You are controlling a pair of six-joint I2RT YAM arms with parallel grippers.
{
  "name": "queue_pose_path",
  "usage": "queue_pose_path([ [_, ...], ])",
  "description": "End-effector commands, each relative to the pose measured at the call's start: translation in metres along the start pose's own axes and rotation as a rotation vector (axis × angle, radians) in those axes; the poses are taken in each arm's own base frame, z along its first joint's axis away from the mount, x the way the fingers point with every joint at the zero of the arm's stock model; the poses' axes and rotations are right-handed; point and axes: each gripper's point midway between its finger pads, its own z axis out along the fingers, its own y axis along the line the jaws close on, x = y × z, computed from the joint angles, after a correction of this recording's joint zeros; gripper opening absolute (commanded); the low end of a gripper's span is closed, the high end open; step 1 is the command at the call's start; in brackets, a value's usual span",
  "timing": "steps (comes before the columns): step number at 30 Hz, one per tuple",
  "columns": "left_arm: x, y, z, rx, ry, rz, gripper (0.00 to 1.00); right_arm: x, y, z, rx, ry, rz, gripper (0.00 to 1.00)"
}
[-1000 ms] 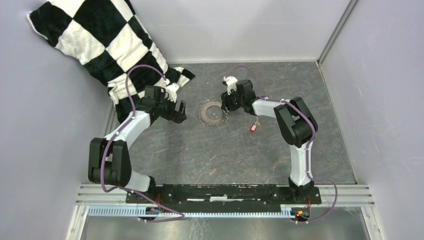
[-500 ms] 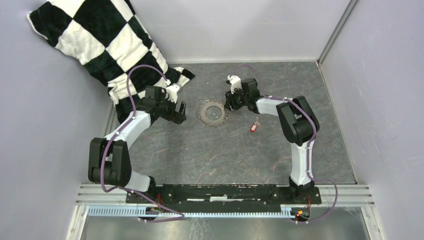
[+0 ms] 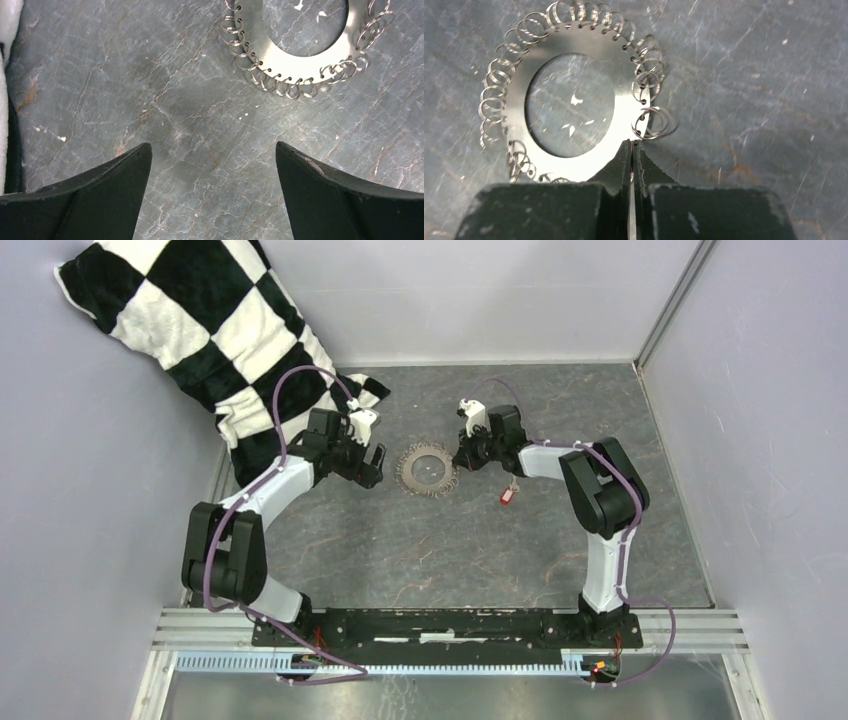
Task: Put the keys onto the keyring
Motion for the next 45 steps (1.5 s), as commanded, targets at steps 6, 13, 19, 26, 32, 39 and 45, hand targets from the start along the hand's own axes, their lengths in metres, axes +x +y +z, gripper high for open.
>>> queue_pose_path([
  [6,-0.062,-0.025,-0.018,0.123,-0.113,0.095,0.98,-0.049,0.059,-0.051,-0.058,-0.148,-0.098,0.01],
  [13,-0.097,-0.075,-0.094,0.342,-0.214,0.241,1.00,-0.068,0.125,-0.086,-0.160,-0.209,-0.230,0.01],
  [19,-0.096,-0.101,-0.151,0.417,-0.277,0.412,1.00,-0.094,0.178,-0.116,-0.314,-0.264,-0.342,0.00],
  [26,-0.089,-0.137,-0.171,0.615,-0.361,0.456,0.89,-0.119,0.230,-0.147,-0.513,-0.294,-0.425,0.00],
  [32,-0.091,-0.155,-0.199,0.698,-0.394,0.466,0.73,-0.126,0.265,-0.186,-0.649,-0.350,-0.505,0.01],
  [39,-0.074,-0.177,-0.228,0.786,-0.431,0.474,0.54,-0.139,0.304,-0.234,-0.782,-0.444,-0.566,0.00],
  [45,-0.080,-0.187,-0.250,0.795,-0.514,0.493,0.51,-0.158,0.328,-0.265,-0.825,-0.524,-0.589,0.00],
])
